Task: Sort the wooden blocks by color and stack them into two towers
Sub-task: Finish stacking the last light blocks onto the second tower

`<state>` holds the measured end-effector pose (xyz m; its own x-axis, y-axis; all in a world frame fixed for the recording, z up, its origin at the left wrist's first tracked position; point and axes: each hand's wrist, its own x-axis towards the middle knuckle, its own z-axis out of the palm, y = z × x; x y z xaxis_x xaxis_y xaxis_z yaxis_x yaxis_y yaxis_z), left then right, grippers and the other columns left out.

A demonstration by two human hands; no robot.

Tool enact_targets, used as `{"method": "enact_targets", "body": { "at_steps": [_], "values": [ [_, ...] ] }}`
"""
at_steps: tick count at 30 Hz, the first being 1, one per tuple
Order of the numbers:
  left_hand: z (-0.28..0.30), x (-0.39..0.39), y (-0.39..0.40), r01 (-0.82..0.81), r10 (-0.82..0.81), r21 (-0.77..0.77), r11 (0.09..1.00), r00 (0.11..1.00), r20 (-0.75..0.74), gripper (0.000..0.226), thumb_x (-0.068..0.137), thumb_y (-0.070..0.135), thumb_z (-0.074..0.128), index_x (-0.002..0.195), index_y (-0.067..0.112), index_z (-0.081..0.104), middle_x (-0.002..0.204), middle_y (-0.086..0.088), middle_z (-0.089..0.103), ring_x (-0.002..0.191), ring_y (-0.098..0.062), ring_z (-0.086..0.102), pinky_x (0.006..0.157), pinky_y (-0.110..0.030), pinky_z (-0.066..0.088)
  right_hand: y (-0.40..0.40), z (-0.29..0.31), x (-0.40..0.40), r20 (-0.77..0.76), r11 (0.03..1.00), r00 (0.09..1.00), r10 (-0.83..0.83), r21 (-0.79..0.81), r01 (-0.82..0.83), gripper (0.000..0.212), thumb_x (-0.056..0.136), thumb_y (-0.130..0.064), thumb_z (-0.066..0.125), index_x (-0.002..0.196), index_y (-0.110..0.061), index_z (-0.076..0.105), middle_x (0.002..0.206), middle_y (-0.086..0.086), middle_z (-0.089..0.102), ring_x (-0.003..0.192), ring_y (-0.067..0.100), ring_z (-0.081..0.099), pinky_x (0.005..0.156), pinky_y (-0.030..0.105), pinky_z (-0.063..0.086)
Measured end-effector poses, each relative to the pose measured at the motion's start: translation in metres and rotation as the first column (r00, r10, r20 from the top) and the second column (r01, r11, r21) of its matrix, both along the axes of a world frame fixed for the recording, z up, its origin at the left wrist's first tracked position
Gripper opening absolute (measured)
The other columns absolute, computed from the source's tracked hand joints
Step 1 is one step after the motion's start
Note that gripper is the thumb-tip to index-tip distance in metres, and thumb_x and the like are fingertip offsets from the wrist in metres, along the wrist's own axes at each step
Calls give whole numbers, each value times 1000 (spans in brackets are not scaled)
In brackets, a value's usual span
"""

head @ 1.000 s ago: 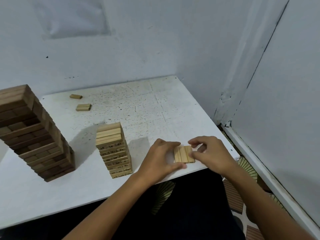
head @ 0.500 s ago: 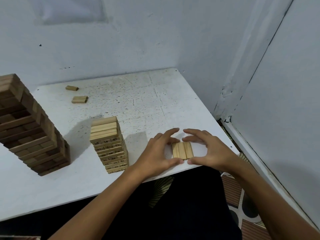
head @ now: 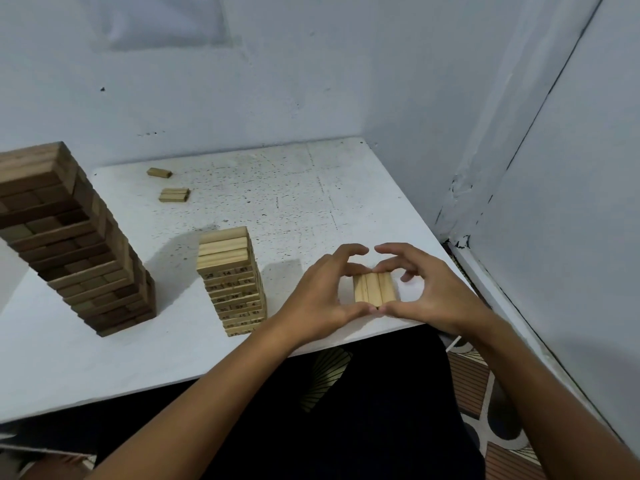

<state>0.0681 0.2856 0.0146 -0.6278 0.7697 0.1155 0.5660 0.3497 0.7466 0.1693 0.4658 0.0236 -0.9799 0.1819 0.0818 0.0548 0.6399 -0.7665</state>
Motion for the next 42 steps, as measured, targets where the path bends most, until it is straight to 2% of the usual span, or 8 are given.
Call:
{"method": "enact_targets", "body": {
  "at_steps": [5, 12, 17, 19, 24, 32, 38, 42],
  "values": [
    [44, 4, -8, -15, 20, 66, 998, 996, -87, 72, 73, 35, 82, 129, 37, 38, 121, 13, 64, 114, -4, 51, 85, -24, 38, -5, 46, -1, -99, 999, 995, 35, 37, -31, 76, 67, -16, 88, 124, -47, 46, 108, -30, 64, 107, -2, 56, 86, 8, 42],
    [103, 2, -45, -52, 81, 130, 990, 970, -229, 66, 73, 35, 82, 126, 34, 42, 119, 13, 65, 112, -5, 53, 83, -27, 40, -34, 93, -17, -253, 992, 960, 122, 0, -126, 78, 67, -6, 88, 130, -30, 51, 111, -9, 69, 115, 12, 60, 93, 29, 49],
    [124, -12, -83, -98, 125, 118, 988, 962, -244, 64, 71, 34, 84, 121, 37, 44, 115, 15, 66, 103, 2, 56, 74, -13, 38, -67, 104, -42, -304, 981, 937, 174, -25, -190, 74, 64, -13, 87, 127, -31, 53, 109, -9, 69, 114, 10, 61, 96, 33, 50],
    [126, -19, -97, -122, 145, 125, 985, 970, -195, 63, 71, 30, 84, 120, 38, 45, 112, 16, 66, 102, 4, 57, 74, -12, 39, -80, 104, -52, -305, 978, 934, 189, -28, -207, 72, 64, -17, 86, 126, -32, 53, 108, -11, 69, 113, 9, 61, 96, 33, 49],
    [122, -39, -123, -147, 162, 121, 982, 978, -131, 64, 70, 23, 86, 120, 34, 47, 113, 19, 63, 110, 9, 56, 86, -24, 45, -106, 100, -78, -264, 968, 936, 231, -36, -250, 69, 66, -9, 87, 124, -28, 55, 106, -9, 69, 110, 3, 61, 97, 35, 48],
    [114, -57, -142, -180, 187, 78, 981, 979, -83, 66, 70, 23, 86, 121, 31, 45, 112, 20, 62, 105, 15, 55, 90, -18, 47, -121, 95, -102, -194, 955, 941, 277, -48, -291, 67, 67, -9, 86, 121, -31, 54, 105, -10, 69, 107, -1, 60, 91, 25, 44],
    [112, -61, -144, -187, 193, 78, 979, 979, -68, 67, 70, 22, 87, 121, 32, 45, 114, 20, 59, 102, 18, 55, 86, -12, 46, -124, 93, -107, -174, 956, 943, 283, -26, -292, 66, 68, -12, 86, 122, -32, 54, 107, -10, 69, 108, -2, 60, 94, 28, 46],
    [109, -60, -145, -188, 193, 80, 979, 979, -59, 68, 70, 22, 87, 124, 30, 45, 118, 17, 60, 105, 14, 57, 89, -17, 47, -123, 91, -107, -160, 955, 944, 289, -13, -295, 67, 68, -13, 85, 124, -33, 54, 107, -10, 68, 108, -2, 59, 94, 29, 47]
  ]
}}
